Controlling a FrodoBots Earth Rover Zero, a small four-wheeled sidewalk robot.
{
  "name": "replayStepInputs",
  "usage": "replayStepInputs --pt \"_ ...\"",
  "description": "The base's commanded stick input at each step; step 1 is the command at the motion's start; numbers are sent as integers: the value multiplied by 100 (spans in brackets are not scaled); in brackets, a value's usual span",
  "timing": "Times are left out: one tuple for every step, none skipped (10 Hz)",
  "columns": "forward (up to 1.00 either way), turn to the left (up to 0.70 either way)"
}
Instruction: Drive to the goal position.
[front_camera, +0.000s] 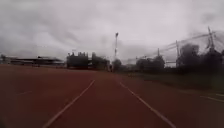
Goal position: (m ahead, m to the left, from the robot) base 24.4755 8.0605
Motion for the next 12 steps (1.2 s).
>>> replayStepInputs --pt "70 0" --pt "70 0" --pt "70 0" --pt "70 0" --pt "70 0" --pt "70 0" --pt "70 0" --pt "70 0" --pt "70 0" --pt "70 0" --pt "70 0" --pt "70 0"
